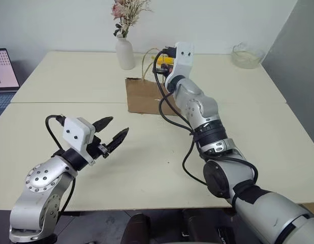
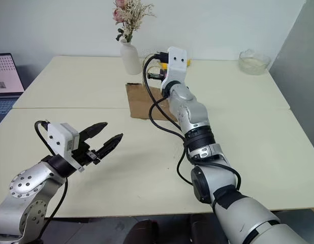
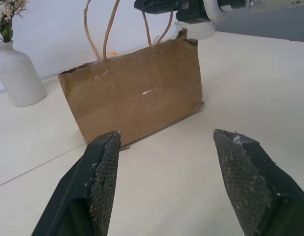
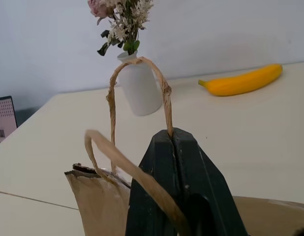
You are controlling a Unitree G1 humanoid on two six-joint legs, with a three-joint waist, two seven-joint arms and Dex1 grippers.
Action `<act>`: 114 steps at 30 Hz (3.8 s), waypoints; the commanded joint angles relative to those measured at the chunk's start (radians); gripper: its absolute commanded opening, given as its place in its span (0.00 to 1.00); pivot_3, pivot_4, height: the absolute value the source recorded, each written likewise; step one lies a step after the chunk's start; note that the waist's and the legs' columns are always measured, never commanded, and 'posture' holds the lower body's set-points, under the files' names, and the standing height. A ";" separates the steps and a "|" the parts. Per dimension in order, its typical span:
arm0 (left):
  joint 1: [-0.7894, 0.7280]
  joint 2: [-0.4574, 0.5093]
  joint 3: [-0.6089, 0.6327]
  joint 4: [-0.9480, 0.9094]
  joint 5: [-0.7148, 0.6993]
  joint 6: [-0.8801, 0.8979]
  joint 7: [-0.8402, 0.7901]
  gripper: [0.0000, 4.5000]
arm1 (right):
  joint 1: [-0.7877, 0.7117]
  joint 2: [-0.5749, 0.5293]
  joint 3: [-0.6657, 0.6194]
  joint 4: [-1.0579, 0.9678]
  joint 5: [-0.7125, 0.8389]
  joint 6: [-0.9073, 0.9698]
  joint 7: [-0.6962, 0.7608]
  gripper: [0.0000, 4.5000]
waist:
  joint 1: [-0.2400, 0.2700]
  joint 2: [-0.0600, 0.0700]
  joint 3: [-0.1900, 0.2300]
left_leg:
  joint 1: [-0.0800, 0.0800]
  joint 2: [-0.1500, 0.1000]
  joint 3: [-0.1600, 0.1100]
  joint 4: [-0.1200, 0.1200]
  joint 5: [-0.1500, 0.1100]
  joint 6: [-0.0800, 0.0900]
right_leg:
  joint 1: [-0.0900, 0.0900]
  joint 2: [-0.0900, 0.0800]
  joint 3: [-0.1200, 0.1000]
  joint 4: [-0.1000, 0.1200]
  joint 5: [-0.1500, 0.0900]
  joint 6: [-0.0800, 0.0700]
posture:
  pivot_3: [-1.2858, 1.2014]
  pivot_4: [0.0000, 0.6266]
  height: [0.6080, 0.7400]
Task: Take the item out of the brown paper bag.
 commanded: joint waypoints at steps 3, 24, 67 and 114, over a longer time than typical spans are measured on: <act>-0.011 -0.001 -0.008 -0.014 0.004 -0.022 0.002 0.70 | 0.001 -0.016 0.028 -0.029 -0.018 -0.008 0.048 0.00 | 0.000 0.000 0.000 | 0.000 0.000 0.000 0.000 0.000 0.000 | 0.000 0.000 0.000 0.000 0.000 0.000 | 0.52 0.24 1.00; -0.189 0.006 0.019 0.074 -0.055 0.040 0.025 0.70 | 0.421 -0.339 0.216 -0.798 0.015 0.248 0.436 0.99 | 0.010 0.000 0.000 | 0.000 0.000 0.000 0.001 0.000 0.000 | 0.000 0.000 0.000 0.001 -0.002 0.005 | 0.52 0.24 1.00; -1.177 0.007 -0.332 1.728 0.552 -0.555 -0.611 0.01 | 0.949 -0.618 0.133 -1.498 0.313 0.534 0.435 1.00 | 0.009 -0.004 -0.002 | 0.000 -0.003 -0.001 0.004 0.000 0.001 | 0.001 0.002 -0.002 0.004 -0.004 0.009 | 0.52 0.24 1.00; -1.293 -0.094 -0.112 1.838 0.468 -0.553 -0.282 0.01 | 0.930 -0.612 0.180 -1.445 0.326 0.474 0.438 1.00 | 0.014 -0.006 -0.002 | -0.003 -0.003 -0.001 0.014 -0.001 0.002 | 0.003 0.002 -0.001 0.005 -0.001 0.012 | 0.52 0.24 1.00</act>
